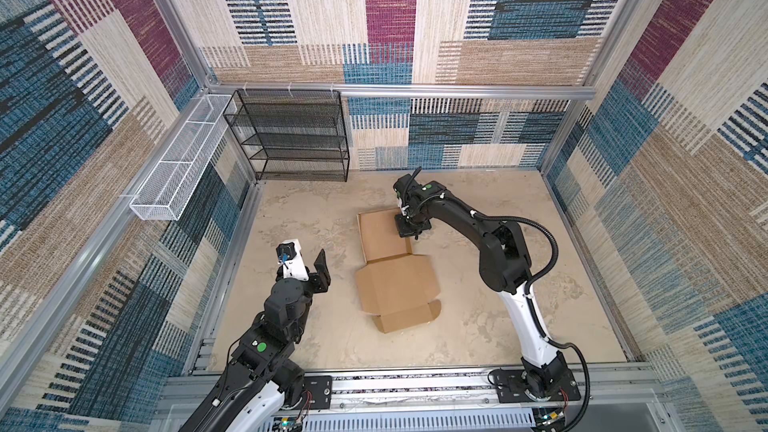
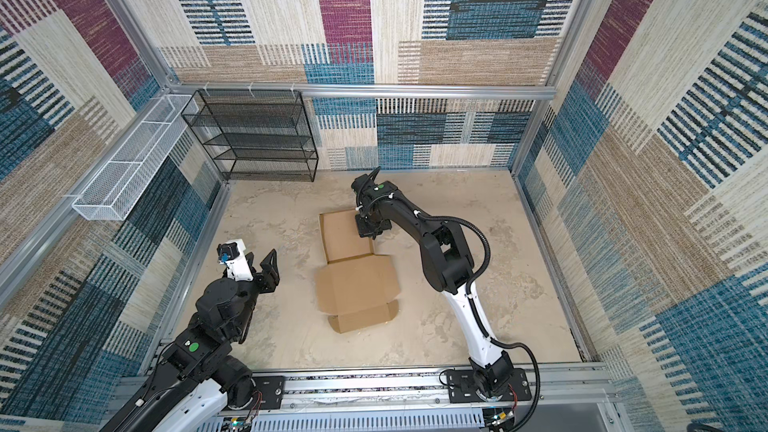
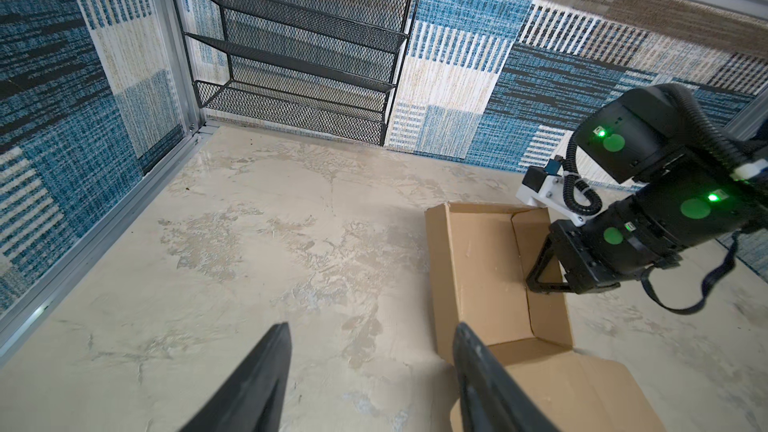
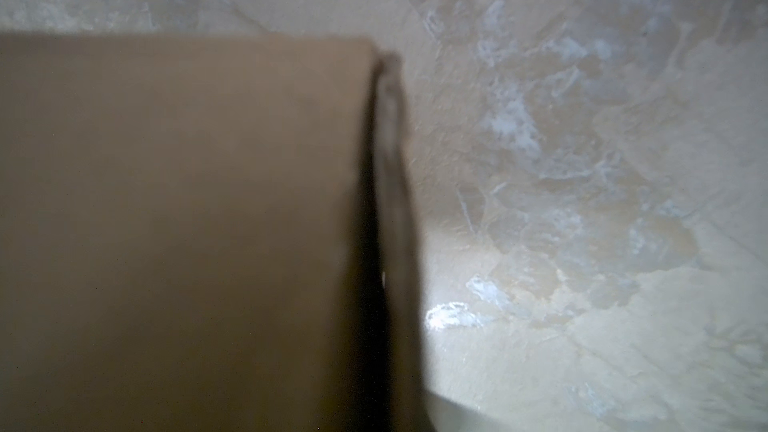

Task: Fold the paper box
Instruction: 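Draw the left gripper back toward the robot while right presses the far wall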

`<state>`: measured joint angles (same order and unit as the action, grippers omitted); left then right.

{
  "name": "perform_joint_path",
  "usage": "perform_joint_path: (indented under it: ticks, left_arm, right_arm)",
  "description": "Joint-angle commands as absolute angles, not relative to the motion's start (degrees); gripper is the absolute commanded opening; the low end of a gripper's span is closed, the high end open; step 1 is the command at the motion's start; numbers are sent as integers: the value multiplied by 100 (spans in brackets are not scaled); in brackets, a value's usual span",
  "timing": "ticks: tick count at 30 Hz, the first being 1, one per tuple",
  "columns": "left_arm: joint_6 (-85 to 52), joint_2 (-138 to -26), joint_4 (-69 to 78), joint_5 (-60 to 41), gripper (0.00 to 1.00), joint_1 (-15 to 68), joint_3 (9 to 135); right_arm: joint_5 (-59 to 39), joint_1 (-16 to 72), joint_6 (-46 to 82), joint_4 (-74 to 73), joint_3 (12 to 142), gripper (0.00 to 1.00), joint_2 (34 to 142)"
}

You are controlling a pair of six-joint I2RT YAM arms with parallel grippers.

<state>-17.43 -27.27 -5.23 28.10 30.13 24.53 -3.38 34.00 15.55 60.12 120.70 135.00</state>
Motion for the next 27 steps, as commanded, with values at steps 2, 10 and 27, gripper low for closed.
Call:
perform_joint_path:
  ticks: [2, 10, 27]
  left_arm:
    - [-1850, -2689, -630, 2744, 64, 2997, 2435]
    - [-1881, -2674, -630, 2729, 64, 2988, 2417]
    - [-1846, -2786, -725, 2610, 63, 2971, 2531]
  right_arm:
    - [-323, 3410, 1526, 6005, 12119, 12, 13691]
    - [-362, 3402, 1571, 5967, 12345, 28, 13737]
    - [-141, 3401, 1637, 6071, 12858, 39, 13854]
